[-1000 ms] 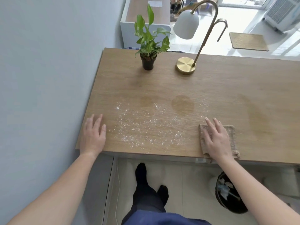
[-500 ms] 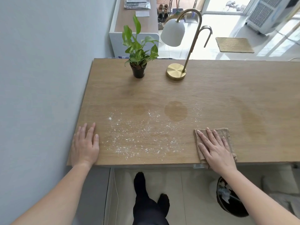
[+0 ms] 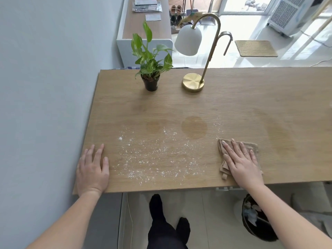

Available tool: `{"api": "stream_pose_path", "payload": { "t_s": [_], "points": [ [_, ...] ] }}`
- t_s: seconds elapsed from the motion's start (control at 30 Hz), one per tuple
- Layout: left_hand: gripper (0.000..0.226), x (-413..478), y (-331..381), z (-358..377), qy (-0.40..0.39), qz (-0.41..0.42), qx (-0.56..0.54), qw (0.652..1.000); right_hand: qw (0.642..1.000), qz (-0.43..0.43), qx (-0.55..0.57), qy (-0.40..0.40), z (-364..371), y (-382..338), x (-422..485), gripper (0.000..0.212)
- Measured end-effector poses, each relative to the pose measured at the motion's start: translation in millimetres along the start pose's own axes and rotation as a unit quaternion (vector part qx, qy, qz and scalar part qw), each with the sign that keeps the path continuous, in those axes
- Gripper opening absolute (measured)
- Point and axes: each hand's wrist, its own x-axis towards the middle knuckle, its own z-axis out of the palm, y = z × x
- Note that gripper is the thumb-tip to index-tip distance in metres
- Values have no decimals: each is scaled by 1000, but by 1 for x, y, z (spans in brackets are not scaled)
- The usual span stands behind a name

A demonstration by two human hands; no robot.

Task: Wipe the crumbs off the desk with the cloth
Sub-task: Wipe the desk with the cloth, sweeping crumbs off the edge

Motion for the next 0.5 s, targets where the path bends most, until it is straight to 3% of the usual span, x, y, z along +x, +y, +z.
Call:
{"api": "stream_pose_path", "payload": {
  "t_s": [0.2, 0.5],
  "points": [
    [62, 1, 3, -1, -1, -2, 5, 1000, 996, 83, 9, 26, 12, -27, 7, 65],
    [62, 0, 4, -4, -7, -4, 10, 1000, 999, 40, 18, 25, 4, 4, -10, 61]
  ]
}}
